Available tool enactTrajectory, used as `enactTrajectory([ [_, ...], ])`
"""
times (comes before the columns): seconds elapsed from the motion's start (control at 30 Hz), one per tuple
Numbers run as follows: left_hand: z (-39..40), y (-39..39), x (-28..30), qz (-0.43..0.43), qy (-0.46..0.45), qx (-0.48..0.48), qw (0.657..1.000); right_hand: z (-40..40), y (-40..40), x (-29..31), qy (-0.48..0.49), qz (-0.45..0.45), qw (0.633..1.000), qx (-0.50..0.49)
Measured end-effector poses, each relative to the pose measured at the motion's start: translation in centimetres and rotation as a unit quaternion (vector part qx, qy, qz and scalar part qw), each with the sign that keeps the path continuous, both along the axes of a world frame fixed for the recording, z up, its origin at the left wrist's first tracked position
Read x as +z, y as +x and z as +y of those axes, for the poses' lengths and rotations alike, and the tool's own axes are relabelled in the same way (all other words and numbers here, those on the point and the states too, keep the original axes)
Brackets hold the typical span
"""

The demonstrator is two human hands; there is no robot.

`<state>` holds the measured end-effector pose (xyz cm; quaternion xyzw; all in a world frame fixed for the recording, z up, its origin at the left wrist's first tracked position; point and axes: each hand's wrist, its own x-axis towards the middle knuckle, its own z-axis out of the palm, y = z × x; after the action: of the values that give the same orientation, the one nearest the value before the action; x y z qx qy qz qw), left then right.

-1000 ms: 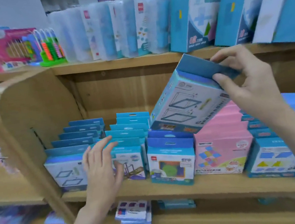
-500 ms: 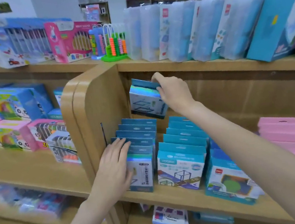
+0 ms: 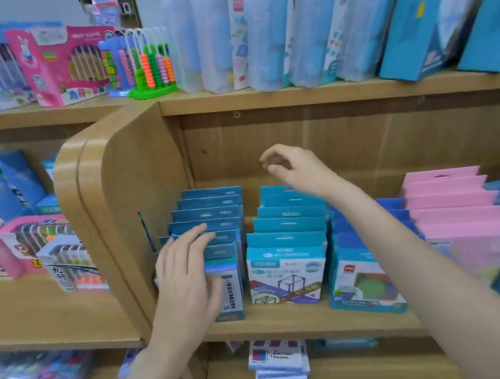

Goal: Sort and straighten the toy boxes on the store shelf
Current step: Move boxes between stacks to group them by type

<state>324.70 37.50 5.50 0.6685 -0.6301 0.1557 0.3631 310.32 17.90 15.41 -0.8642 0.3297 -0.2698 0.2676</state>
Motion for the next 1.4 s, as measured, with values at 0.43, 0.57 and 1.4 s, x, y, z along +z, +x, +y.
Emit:
enactTrajectory([
  [0.43,-3.8,-6.1,0.3,-0.024,0.060,-0.076,0.995,6.4,-15.7,-4.0,0.030,-0.006,0.985,-0.170],
  [0.57,-2.8,-4.5,0.2,-0.055,0.000,-0.020,0.998,6.4,-14.1,-3.1,0.001,0.002,0.990,-0.138],
  [1.4,2.2,-1.0,-7.4,-0.063,0.059,0.155,0.984,-4.6,12.2,0.3,0.206,0.406,0.862,0.223],
])
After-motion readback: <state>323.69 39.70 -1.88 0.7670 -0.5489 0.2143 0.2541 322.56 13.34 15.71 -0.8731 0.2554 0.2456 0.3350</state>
